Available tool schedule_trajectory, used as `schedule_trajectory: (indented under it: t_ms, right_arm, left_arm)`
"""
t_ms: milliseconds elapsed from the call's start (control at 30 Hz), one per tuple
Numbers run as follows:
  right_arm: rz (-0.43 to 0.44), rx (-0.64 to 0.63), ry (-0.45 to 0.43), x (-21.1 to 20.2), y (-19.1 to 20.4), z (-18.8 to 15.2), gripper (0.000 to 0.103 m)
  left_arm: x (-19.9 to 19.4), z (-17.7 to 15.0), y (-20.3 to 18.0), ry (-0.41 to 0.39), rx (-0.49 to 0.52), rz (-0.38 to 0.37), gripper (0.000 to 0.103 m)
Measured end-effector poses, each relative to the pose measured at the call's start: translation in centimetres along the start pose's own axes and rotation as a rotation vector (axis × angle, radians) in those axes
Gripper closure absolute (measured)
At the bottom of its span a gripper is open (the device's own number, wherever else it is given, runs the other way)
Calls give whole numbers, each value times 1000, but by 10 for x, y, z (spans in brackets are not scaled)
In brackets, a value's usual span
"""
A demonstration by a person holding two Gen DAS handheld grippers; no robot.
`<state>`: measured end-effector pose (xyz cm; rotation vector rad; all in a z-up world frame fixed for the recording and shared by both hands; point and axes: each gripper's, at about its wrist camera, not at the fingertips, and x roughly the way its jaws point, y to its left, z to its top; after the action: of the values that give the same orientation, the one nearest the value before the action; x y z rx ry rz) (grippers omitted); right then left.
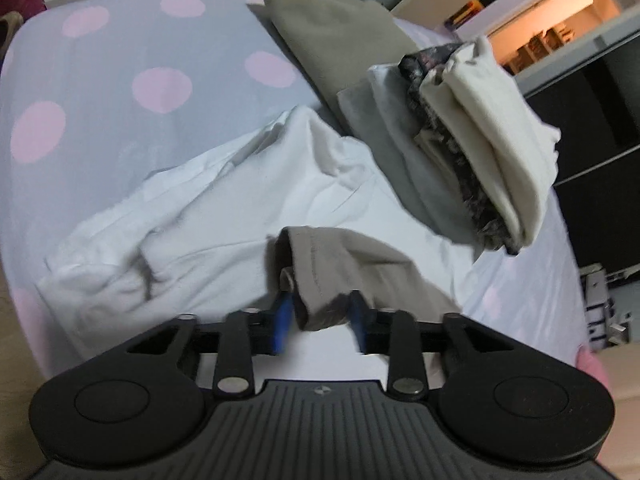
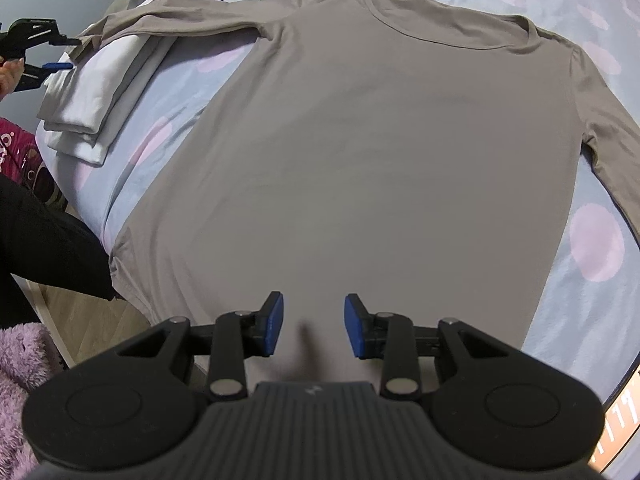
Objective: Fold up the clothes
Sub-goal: 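Carry the sleeve with the left tool across the shirt body and release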
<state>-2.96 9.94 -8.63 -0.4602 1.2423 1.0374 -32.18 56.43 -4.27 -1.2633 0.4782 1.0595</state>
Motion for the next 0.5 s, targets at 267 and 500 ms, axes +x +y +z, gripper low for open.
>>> schedule_trajectory:
  t_ms: [267,500]
  right_arm:
    - [-16,-20,-7,-2,3,2,66]
    - [-57,14,-34,-10,-9,9,66]
  left_arm:
    - [-47,24,-74,-162,240,-30,101]
    - [-87,-2,-176,-189,483,-245,103]
